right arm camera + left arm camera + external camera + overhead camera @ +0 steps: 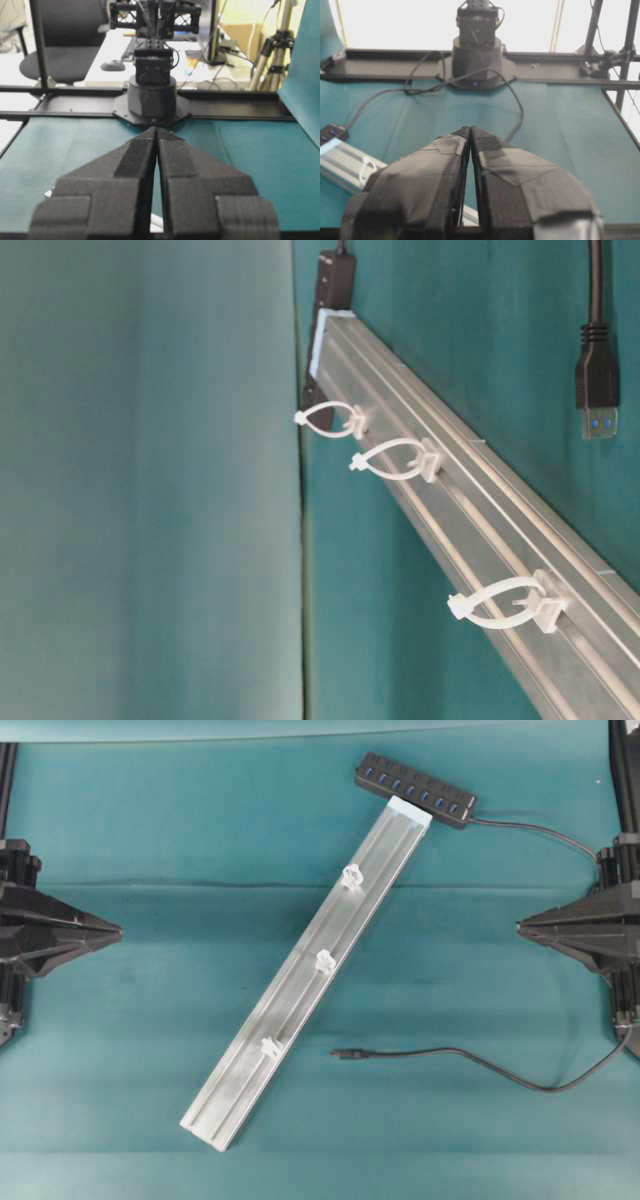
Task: Pass the USB cable through three rings with both arms.
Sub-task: 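Move the right gripper down over the loose black USB plug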
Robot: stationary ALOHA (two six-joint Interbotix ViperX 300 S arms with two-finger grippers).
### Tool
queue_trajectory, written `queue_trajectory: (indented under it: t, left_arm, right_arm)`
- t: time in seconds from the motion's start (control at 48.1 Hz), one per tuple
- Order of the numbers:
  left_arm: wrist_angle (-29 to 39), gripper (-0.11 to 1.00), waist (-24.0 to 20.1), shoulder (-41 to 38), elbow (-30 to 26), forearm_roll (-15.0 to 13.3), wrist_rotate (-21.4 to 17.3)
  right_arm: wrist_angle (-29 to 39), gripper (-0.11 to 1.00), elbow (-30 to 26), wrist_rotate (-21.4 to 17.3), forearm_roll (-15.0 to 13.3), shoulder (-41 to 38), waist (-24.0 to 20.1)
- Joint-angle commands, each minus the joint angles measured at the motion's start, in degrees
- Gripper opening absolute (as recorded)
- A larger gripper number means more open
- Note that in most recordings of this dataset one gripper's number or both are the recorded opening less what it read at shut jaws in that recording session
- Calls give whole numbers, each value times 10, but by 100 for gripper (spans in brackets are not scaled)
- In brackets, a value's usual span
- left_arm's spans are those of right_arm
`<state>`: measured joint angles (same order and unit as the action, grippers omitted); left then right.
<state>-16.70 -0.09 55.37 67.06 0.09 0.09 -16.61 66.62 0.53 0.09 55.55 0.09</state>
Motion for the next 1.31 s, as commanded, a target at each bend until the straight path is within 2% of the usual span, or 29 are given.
queue_trajectory:
  t: [0.0,0.042,0.166,0.374,0.686,0.998,1.123,1.29]
  left_arm:
    - [-4,14,18,-36,-25,7,26]
    - [-4,13,20,-50,-33,8,40]
    - [-4,-1,29,-83,-57,11,72]
    - [-4,-1,40,-124,-83,11,73]
    - [-4,-1,40,-138,-98,11,72]
    - [-4,-1,40,-138,-100,11,76]
    - [-4,-1,40,-138,-101,11,76]
    - [-4,-1,40,-137,-104,11,76]
  right_arm:
    - [2,9,-4,-14,4,-13,3]
    - [20,9,-11,-16,14,-18,4]
    - [130,0,-53,-32,42,-44,4]
    - [288,0,-131,-62,42,-104,3]
    - [421,0,-226,-75,43,-234,-21]
    - [593,0,-346,-70,37,-404,-25]
    - [631,0,-383,-71,36,-464,-26]
    - [657,0,-417,-50,27,-511,-33]
